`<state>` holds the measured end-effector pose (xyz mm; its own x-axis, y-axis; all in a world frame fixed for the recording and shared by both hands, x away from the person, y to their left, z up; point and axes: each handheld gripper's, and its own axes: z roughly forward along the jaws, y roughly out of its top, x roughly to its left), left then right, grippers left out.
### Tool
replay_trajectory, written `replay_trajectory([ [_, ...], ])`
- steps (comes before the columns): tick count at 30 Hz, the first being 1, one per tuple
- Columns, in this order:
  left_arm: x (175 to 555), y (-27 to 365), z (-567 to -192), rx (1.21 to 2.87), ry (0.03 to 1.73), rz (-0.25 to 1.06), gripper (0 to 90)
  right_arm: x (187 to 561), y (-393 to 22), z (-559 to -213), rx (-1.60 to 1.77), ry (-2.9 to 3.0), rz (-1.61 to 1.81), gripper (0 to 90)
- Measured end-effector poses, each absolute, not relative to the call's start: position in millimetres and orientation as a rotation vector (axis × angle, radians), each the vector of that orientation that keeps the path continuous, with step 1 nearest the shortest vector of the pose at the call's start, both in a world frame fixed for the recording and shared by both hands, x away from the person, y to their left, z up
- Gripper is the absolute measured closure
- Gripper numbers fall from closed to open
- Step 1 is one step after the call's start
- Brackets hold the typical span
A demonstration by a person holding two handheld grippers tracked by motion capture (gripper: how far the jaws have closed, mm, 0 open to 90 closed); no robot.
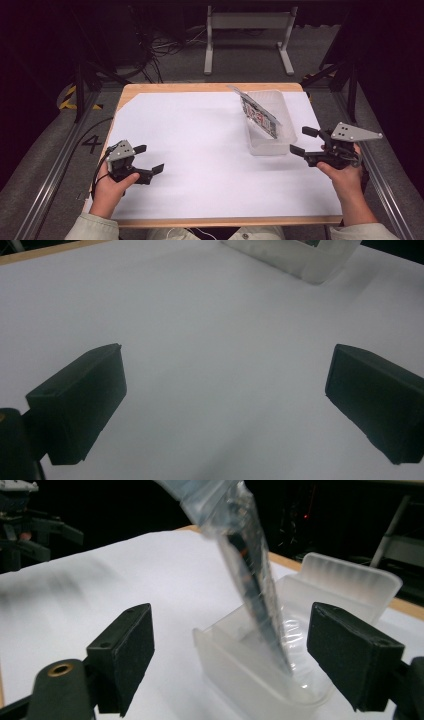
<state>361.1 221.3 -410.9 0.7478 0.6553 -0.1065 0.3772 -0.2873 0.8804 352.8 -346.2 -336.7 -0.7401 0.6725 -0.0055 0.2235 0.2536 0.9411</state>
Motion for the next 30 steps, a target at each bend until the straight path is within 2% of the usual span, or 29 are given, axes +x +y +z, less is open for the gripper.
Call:
replay_trajectory([
  [17, 351, 223, -418, 1.899, 0.76, 0.31, 3.7, 347, -318, -395, 0.834, 2.208, 1.496, 17.1],
  [30, 351, 223, -432, 1.9, 0.761, 0.274, 3.1, 351, -310, -423, 0.82, 2.253, 1.418, 15.8],
])
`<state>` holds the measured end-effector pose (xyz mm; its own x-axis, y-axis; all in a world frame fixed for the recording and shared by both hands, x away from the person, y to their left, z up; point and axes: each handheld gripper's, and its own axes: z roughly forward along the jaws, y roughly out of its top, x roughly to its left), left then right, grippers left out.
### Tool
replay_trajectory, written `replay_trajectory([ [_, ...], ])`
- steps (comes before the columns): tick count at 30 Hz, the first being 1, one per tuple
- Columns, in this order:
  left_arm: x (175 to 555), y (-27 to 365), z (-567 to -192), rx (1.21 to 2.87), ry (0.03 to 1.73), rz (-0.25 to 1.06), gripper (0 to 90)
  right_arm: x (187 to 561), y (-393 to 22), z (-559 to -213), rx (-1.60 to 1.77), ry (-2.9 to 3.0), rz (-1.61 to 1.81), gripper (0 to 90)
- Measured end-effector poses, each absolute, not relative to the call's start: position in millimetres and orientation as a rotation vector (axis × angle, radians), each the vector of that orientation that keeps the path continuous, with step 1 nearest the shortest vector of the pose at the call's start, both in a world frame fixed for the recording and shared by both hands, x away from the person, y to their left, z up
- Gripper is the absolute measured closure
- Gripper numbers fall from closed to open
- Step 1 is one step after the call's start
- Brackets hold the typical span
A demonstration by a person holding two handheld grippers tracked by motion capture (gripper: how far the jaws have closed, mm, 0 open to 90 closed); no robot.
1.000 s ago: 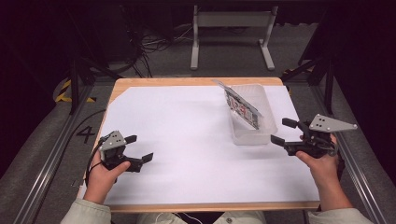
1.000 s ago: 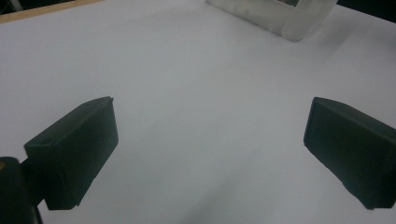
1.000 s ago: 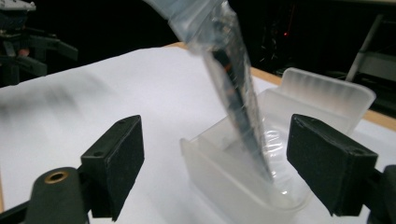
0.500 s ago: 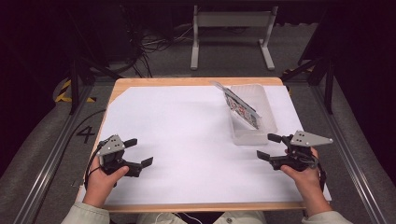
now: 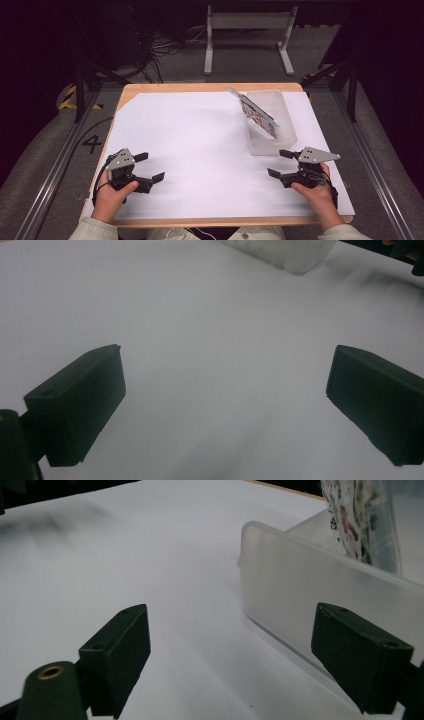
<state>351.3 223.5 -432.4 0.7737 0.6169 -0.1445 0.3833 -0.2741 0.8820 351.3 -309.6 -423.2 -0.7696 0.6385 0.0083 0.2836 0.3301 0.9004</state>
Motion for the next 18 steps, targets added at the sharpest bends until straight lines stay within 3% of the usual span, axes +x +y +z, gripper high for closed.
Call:
replay_trajectory([
  [18, 355, 222, -448, 1.905, 0.8, 0.26, 2.9, 355, -296, -442, 0.825, 2.35, 1.296, 14.3],
])
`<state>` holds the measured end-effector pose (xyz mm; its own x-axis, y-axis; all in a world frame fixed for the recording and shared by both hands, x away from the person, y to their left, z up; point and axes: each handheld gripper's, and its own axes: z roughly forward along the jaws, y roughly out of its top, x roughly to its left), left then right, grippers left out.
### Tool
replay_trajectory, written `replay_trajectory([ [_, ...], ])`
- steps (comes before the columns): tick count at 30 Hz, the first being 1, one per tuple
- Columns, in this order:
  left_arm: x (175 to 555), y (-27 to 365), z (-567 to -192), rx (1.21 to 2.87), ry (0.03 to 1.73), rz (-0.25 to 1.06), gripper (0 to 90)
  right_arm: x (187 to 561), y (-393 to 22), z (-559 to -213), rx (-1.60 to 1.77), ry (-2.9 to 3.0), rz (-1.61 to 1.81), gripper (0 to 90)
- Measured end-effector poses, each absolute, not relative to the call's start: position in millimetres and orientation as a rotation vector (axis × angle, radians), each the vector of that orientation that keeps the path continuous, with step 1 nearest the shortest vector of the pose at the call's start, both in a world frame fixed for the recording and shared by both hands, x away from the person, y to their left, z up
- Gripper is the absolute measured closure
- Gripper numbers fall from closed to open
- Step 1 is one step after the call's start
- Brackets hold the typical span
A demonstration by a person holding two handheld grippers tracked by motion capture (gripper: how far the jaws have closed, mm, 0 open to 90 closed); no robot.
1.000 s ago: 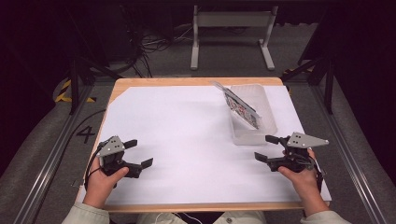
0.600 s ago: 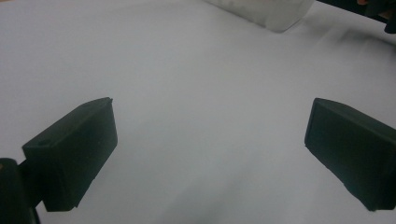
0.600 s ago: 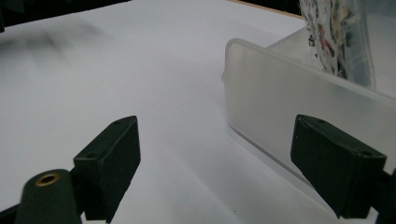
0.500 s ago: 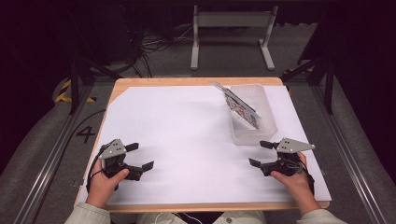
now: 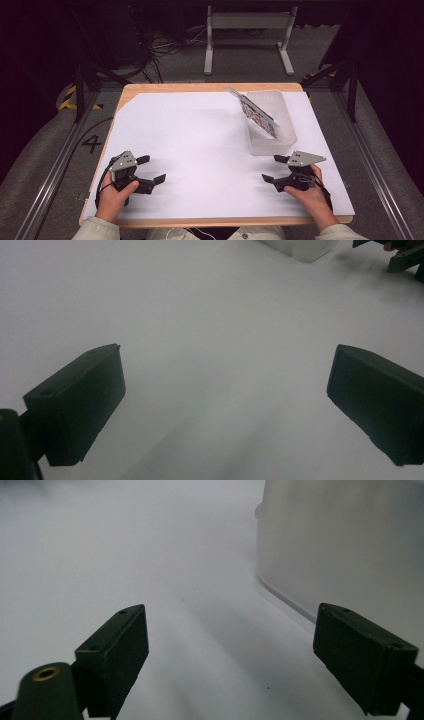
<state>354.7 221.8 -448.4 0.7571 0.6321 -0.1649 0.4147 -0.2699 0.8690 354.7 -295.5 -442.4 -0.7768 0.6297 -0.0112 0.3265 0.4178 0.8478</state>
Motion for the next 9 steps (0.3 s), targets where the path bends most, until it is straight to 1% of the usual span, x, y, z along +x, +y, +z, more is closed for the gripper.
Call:
replay_trajectory([
  [9, 354.4, 221.9, -451.2, 1.933, 0.814, 0.283, 2.6, 356.8, -296.7, -442.2, 0.855, 2.351, 1.301, 14.3],
])
